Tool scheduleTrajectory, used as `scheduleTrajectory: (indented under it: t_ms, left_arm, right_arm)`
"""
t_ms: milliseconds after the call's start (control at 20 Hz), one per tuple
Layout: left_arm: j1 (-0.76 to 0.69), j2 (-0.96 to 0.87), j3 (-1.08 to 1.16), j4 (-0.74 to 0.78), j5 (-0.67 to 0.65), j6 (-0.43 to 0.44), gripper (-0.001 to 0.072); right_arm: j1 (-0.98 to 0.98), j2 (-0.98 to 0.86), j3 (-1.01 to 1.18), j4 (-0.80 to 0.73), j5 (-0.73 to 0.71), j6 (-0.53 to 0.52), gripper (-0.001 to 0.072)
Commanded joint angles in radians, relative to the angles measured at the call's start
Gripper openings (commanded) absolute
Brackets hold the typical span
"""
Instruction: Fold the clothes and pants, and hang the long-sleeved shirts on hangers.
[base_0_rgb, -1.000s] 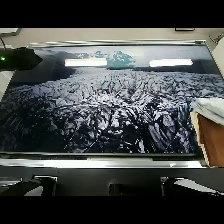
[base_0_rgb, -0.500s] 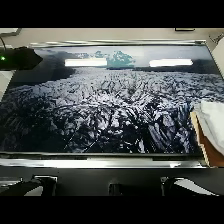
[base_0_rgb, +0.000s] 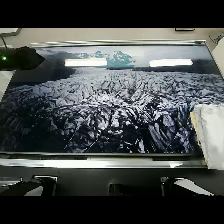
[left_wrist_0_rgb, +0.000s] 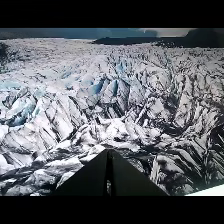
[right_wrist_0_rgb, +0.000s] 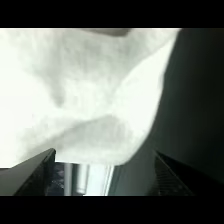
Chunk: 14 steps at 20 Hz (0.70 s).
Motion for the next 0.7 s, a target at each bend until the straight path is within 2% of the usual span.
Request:
scheduleTrajectory:
  t_ms: [0,100,150,200,250,300,350,400,450,500,550,600,650]
  left_arm:
    - [-0.002,0.000,0.000,-0.002,0.035,0.000,0.0027]
    - [-0.006,-0.001,0.001,0.007,0.117,0.002,0.0025]
    - [-0.017,-0.009,0.005,0.058,0.167,0.000,0.0025]
    - [-0.039,-0.029,0.014,0.166,0.188,-0.005,0.0024]
    - [-0.063,-0.059,0.023,0.309,0.174,-0.051,0.0024]
    - [-0.087,-0.095,0.023,0.459,0.142,-0.109,0.0024]
    - [-0.100,-0.141,0.023,0.579,0.082,-0.159,0.0025]
    - [-0.096,-0.186,0.023,0.605,0.016,-0.203,0.0036]
    - [-0.085,-0.232,0.022,0.577,-0.070,-0.232,0.0266]
    - [-0.075,-0.272,0.021,0.517,-0.172,-0.238,0.0676]
    - [-0.064,-0.307,0.009,0.421,-0.268,-0.186,0.0711]
    - [-0.063,-0.312,-0.043,0.330,-0.278,-0.117,0.0710]
    - [-0.068,-0.289,-0.117,0.282,-0.238,-0.112,0.0710]
  right_arm:
    - [0.004,0.001,0.177,0.221,-0.144,-0.032,0.0705]
    - [0.071,0.001,0.399,0.393,-0.404,-0.050,0.0705]
    - [0.143,0.001,0.500,0.410,-0.535,-0.102,0.0705]
    - [0.247,0.001,0.589,0.394,-0.642,-0.183,0.0704]
    - [0.372,0.001,0.644,0.336,-0.706,-0.229,0.0704]
    - [0.495,0.000,0.663,0.255,-0.713,-0.233,0.0704]
    - [0.628,-0.004,0.660,0.152,-0.656,-0.227,0.0702]
    - [0.743,-0.021,0.650,0.057,-0.549,-0.177,0.0693]
    - [0.840,-0.053,0.634,-0.018,-0.420,-0.100,0.0693]
    - [0.916,-0.095,0.611,-0.033,-0.275,-0.054,0.0693]
    - [0.970,-0.138,0.587,0.005,-0.168,-0.054,0.0693]
    - [1.012,-0.180,0.554,0.072,-0.082,-0.074,0.0692]
    - [1.046,-0.208,0.514,0.141,-0.034,-0.109,0.0692]
